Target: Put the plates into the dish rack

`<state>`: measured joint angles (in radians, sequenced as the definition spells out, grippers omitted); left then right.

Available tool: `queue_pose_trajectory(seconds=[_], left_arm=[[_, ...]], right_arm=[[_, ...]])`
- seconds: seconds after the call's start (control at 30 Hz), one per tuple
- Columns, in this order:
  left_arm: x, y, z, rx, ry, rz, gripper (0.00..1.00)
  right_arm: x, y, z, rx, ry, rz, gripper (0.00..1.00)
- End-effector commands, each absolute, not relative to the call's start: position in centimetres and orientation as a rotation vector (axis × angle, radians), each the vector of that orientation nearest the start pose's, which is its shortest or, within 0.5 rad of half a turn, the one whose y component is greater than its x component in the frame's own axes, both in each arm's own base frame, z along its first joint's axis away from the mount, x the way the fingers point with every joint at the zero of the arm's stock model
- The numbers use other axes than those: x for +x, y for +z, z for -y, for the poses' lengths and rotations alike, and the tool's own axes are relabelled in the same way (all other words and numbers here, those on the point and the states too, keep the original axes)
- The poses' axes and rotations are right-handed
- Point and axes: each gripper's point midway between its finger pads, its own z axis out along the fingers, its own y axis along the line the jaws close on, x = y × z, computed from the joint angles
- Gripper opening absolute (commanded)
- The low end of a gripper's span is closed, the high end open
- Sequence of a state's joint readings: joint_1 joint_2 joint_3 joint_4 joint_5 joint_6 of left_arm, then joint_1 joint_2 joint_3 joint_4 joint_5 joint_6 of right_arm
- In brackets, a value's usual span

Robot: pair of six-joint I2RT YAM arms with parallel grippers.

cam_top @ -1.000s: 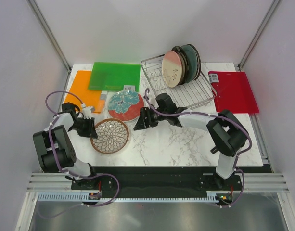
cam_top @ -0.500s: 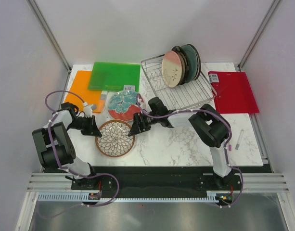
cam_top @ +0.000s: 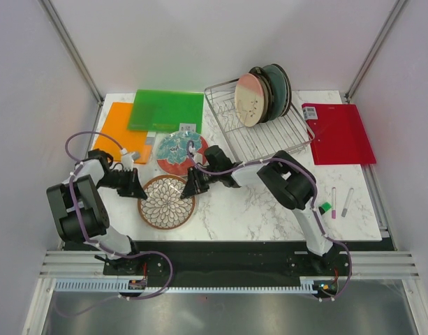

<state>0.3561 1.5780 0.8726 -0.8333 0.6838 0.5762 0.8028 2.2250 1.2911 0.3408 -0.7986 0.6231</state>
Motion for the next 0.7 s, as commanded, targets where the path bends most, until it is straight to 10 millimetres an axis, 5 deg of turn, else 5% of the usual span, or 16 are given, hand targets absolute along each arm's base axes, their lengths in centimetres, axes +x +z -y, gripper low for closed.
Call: queue_pose_trajectory(seconds=[0.0,0.07,0.23,0.27,0.33,0.37,0.53,0.67], left_arm=[[25.0,4.1,0.7,0.403,-0.809,-2.618,0.02],[25.0,4.2,0.7,0.404,-0.801,-2.619,0.03],[25.6,6.5,0.0,0.430,-0.688,-2.566,0.39],[25.9,8.4,-0.2,0.477,-0.615,-2.511,0.45],[26.1,11.0,-0.7,0.525,-0.512,-2.449,0.53],[26.7,14.5,-1.0,0.555,-0.419,-2.354,0.64],[25.8,23.8,-0.1,0.590,-0.248,-2.108,0.91],[25.9,28.8,1.6,0.583,-0.291,-1.969,0.91]], right_arm=[[24.4,6.3,-47.7,-0.830,1.668,-2.204,0.16],[24.6,6.4,-47.3,-0.838,1.616,-2.228,0.00],[25.3,10.6,-46.3,-0.965,1.488,-2.141,0.00],[25.4,10.9,-45.6,-0.961,1.460,-2.174,0.00],[26.6,14.6,-45.1,-0.977,1.427,-2.097,0.00],[27.4,15.0,-43.8,-0.964,1.383,-2.135,0.00],[33.1,24.3,-40.5,-0.873,1.220,-1.991,0.00],[37.2,31.8,-37.5,-0.779,1.029,-1.854,0.00]])
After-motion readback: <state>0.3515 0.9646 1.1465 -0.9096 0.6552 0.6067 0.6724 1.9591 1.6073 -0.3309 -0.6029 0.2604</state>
